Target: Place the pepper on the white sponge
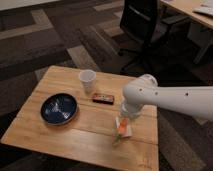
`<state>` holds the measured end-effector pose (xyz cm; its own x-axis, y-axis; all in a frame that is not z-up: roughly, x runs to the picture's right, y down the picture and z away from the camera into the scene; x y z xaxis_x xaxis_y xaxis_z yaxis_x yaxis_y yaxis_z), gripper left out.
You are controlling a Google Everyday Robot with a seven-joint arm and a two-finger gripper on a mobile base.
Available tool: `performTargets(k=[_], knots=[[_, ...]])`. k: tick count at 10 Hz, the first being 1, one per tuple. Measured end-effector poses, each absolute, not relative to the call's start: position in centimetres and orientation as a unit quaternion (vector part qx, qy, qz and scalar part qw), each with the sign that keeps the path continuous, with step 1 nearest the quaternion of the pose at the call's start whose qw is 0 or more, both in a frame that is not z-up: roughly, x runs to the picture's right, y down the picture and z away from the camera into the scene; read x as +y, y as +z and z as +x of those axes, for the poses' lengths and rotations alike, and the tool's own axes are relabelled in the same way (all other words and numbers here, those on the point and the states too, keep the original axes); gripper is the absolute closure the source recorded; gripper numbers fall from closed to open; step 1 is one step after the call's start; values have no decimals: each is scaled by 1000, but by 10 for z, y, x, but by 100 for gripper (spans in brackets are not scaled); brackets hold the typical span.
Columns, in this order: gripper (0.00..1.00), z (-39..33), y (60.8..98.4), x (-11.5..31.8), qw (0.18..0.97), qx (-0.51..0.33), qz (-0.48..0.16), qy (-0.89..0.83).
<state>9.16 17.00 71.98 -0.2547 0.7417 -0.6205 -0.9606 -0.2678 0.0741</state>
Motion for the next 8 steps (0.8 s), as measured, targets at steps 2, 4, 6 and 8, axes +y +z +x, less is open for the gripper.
performTargets(k=[2, 4, 6, 8], knots=[[100, 93, 720, 171, 560, 228, -241, 759], [100, 92, 720, 170, 561, 227, -241, 759], [100, 92, 721, 171, 559, 228, -242, 759], [100, 91, 734, 177, 552, 233, -253, 759]])
